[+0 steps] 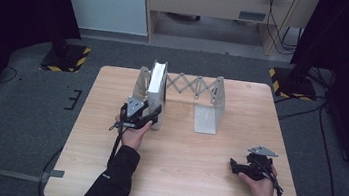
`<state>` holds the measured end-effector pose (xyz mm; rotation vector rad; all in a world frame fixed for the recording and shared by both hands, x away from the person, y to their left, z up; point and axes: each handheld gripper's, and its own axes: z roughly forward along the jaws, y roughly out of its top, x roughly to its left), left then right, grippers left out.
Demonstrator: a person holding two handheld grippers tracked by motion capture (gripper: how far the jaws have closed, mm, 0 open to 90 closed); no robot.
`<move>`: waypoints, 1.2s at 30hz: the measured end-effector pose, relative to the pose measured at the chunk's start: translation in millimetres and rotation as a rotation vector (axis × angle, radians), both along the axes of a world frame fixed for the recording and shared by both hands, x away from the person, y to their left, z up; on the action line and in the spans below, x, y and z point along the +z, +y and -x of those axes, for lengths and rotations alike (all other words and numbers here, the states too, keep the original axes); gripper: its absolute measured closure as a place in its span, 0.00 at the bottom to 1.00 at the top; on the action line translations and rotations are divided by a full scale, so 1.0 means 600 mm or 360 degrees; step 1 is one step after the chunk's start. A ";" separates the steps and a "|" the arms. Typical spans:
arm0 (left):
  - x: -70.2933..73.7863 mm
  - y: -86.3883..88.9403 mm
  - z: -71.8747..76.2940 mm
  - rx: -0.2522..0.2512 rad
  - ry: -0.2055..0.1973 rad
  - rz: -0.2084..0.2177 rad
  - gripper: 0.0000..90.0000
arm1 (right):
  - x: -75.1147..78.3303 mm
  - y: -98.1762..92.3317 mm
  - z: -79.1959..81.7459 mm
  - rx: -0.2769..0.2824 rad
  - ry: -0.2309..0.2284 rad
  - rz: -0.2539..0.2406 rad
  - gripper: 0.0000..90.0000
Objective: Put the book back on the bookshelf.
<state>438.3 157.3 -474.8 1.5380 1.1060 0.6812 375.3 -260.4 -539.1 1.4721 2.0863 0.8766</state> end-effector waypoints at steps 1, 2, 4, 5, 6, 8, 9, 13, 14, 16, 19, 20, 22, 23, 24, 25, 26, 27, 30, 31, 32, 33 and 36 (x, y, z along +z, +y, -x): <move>0.000 0.000 -0.001 0.0000 0.0000 0.0002 0.48 | 0.000 0.000 0.000 0.0000 0.0000 0.0000 0.05; -0.001 0.000 -0.003 0.0005 -0.0005 0.0006 0.48 | 0.000 0.000 0.000 0.0000 0.0000 0.0000 0.05; -0.001 0.000 -0.007 0.0006 0.0001 0.0010 0.48 | 0.000 0.000 0.000 0.0000 0.0000 0.0000 0.05; 0.001 -0.001 -0.009 0.0005 0.0013 0.0005 0.48 | 0.000 0.000 0.000 0.0000 0.0000 0.0000 0.05; 0.002 -0.001 -0.010 0.0007 0.0015 -0.0001 0.48 | 0.000 0.000 0.000 0.0000 0.0000 0.0000 0.05; 0.003 -0.003 -0.012 -0.0003 0.0019 -0.0016 0.47 | 0.000 0.000 0.000 0.0000 0.0000 0.0000 0.05; 0.003 -0.004 -0.012 -0.0009 0.0018 -0.0019 0.47 | 0.000 0.000 0.000 0.0000 0.0000 0.0000 0.05; 0.003 -0.001 -0.008 -0.0024 0.0027 0.0014 0.46 | 0.000 0.000 0.000 0.0000 0.0000 0.0000 0.05; 0.006 0.002 -0.004 -0.0036 0.0023 0.0023 0.46 | 0.000 0.000 0.000 0.0000 0.0000 0.0000 0.05; 0.010 0.009 0.005 -0.0050 0.0025 0.0048 0.43 | 0.000 0.000 0.000 0.0000 0.0000 0.0000 0.05; 0.018 0.022 0.026 -0.0074 0.0082 0.0017 0.41 | 0.000 0.000 0.000 0.0000 0.0000 0.0000 0.05; 0.019 0.026 0.034 -0.0079 0.0099 0.0011 0.40 | 0.000 0.000 0.000 0.0000 0.0000 0.0000 0.05; 0.019 0.033 0.048 -0.0116 0.0138 0.0011 0.38 | 0.000 0.000 0.000 0.0000 -0.0001 0.0001 0.05; 0.018 0.036 0.056 -0.0128 0.0154 -0.0005 0.38 | 0.000 -0.001 0.000 -0.0004 -0.0006 0.0001 0.06; 0.017 0.039 0.063 -0.0141 0.0173 -0.0026 0.37 | 0.000 -0.001 0.000 -0.0013 -0.0014 -0.0001 0.06; 0.015 0.042 0.069 -0.0157 0.0195 -0.0040 0.36 | 0.000 -0.001 0.001 -0.0016 -0.0013 -0.0005 0.07; 0.013 0.044 0.074 -0.0168 0.0205 -0.0044 0.35 | 0.001 -0.002 0.001 -0.0017 -0.0011 -0.0009 0.08; 0.008 0.048 0.083 -0.0180 0.0232 -0.0047 0.35 | 0.001 -0.002 0.002 -0.0020 -0.0009 -0.0014 0.08; -0.005 0.057 0.099 -0.0187 0.0303 -0.0094 0.32 | 0.003 -0.003 0.003 -0.0024 0.0000 -0.0031 0.08; -0.011 0.061 0.106 -0.0197 0.0328 -0.0107 0.32 | 0.004 -0.004 0.003 -0.0025 0.0000 -0.0034 0.08; -0.016 0.065 0.111 -0.0199 0.0358 -0.0120 0.31 | 0.004 -0.004 0.004 -0.0020 -0.0001 -0.0036 0.08; -0.022 0.068 0.115 -0.0200 0.0386 -0.0119 0.30 | 0.005 -0.005 0.004 -0.0015 -0.0007 -0.0029 0.08; -0.035 0.079 0.124 -0.0200 0.0441 -0.0121 0.29 | 0.007 -0.004 0.007 -0.0020 -0.0012 -0.0016 0.08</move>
